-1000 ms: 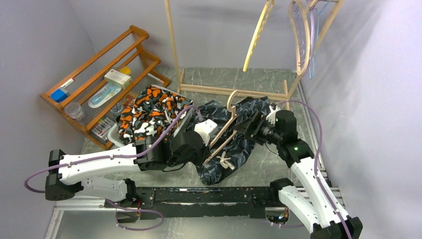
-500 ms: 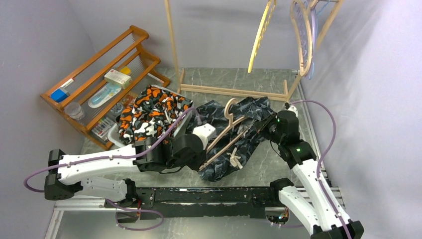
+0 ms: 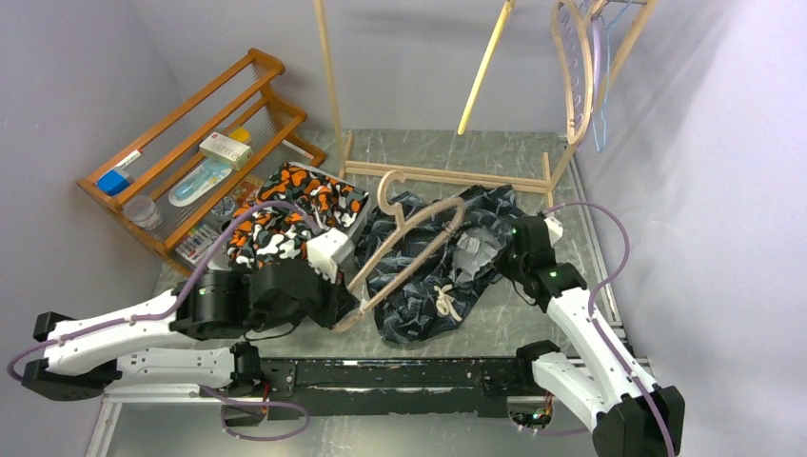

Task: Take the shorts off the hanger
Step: Remove the shorts from the hanger, then place the hanger on the clothes rod.

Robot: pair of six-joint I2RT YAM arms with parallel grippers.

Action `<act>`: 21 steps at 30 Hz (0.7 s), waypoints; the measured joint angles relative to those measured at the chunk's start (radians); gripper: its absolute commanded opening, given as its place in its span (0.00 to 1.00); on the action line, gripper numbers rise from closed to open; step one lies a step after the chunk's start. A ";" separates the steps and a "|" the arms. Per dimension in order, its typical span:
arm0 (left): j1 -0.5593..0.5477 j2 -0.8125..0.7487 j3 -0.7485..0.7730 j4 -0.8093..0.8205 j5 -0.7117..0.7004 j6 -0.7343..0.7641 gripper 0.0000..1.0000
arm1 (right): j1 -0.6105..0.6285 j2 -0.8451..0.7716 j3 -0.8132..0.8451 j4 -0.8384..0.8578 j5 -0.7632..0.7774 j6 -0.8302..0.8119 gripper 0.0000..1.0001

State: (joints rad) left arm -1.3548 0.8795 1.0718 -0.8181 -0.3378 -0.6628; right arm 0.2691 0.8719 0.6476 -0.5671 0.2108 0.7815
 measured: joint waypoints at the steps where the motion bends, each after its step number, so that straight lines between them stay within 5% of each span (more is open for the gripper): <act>1: 0.000 -0.021 0.000 0.002 -0.009 -0.005 0.07 | 0.000 -0.001 -0.016 -0.002 -0.009 0.004 0.00; 3: 0.000 -0.051 0.000 0.003 -0.029 -0.008 0.07 | 0.000 -0.003 -0.037 -0.008 -0.037 0.008 0.02; 14: 0.002 -0.043 0.000 -0.026 -0.115 -0.006 0.07 | 0.000 -0.061 -0.014 -0.004 -0.259 -0.025 0.56; 21: 0.002 0.050 -0.017 0.098 -0.137 0.027 0.07 | 0.000 -0.134 0.007 0.190 -0.579 0.082 0.69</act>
State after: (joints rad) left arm -1.3525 0.9298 1.0550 -0.7197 -0.4751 -0.6361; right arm 0.2695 0.7383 0.6548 -0.3767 -0.3683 0.8635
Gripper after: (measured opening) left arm 0.111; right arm 0.657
